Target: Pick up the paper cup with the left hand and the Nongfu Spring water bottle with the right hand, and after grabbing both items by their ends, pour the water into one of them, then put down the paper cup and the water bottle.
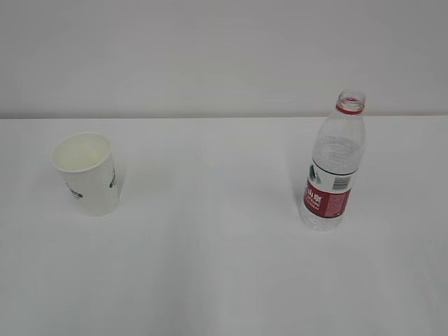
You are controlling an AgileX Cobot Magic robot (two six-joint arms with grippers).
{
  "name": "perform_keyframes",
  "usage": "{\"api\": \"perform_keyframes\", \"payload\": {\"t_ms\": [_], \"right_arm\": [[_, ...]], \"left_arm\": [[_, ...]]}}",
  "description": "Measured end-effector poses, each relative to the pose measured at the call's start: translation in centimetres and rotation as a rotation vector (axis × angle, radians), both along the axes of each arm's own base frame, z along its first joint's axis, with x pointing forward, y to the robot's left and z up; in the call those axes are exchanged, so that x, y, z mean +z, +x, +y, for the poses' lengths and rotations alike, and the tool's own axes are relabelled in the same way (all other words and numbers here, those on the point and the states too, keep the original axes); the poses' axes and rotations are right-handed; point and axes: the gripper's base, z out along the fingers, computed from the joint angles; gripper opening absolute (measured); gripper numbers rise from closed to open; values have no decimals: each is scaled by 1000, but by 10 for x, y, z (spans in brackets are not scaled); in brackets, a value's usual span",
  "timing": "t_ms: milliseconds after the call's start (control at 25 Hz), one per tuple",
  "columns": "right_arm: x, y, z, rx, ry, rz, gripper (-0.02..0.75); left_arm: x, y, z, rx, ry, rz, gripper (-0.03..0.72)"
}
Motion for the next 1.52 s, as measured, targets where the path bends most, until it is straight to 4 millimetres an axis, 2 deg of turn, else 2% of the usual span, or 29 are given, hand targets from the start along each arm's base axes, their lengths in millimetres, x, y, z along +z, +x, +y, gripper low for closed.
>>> {"api": "perform_keyframes", "payload": {"t_ms": [1520], "right_arm": [[0,0,0,0,0,0,587]], "left_arm": [[0,0,0,0,0,0,324]]}}
